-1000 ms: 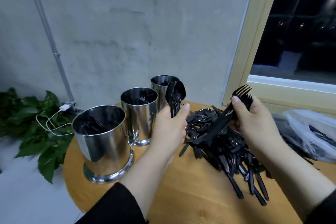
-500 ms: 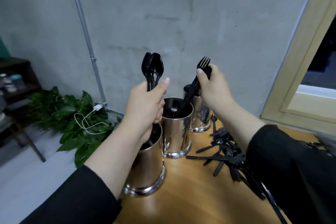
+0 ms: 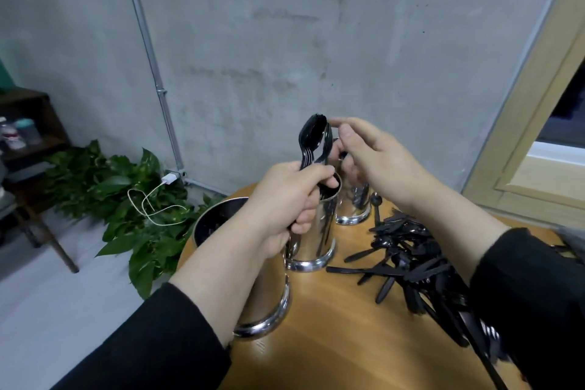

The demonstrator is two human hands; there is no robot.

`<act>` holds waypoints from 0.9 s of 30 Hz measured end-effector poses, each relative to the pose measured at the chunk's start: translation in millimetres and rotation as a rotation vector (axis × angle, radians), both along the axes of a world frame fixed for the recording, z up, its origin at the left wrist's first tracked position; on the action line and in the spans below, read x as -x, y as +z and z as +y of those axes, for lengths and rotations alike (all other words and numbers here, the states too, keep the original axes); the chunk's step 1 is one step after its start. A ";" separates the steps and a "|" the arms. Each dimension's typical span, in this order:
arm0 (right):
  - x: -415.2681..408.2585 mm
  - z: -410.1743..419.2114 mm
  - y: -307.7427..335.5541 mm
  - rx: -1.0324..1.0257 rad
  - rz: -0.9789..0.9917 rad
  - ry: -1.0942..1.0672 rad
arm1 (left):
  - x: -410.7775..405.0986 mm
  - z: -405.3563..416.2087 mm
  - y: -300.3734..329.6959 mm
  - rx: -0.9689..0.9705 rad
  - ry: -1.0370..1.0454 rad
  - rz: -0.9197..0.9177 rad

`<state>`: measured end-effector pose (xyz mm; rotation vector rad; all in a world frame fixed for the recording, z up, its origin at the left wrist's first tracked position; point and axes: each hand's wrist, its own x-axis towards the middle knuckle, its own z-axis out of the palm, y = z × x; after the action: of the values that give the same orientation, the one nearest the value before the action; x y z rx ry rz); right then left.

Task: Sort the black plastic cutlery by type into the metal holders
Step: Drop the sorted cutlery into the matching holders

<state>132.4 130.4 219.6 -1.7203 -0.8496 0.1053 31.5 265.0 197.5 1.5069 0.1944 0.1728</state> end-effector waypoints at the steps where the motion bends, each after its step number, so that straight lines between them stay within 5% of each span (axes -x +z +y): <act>1: 4.0 -8.4 1.0 0.055 -0.024 0.031 | -2.7 -7.8 -1.9 -0.017 -0.045 0.028; 10: -11.1 -50.3 -11.7 0.069 -0.014 -0.033 | -30.9 -59.2 -9.3 -0.198 -0.180 0.144; 21: -85.1 -46.3 13.8 -0.053 -0.161 -0.381 | -76.8 -46.6 9.2 -0.451 0.106 -0.070; 27: -147.7 -17.9 23.8 0.100 -0.304 -0.494 | -101.9 -15.5 17.6 -0.643 0.281 -0.034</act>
<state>280.1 112.5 243.4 -2.0235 -0.6168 -0.4623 133.4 249.5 215.1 2.1092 0.3449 0.5230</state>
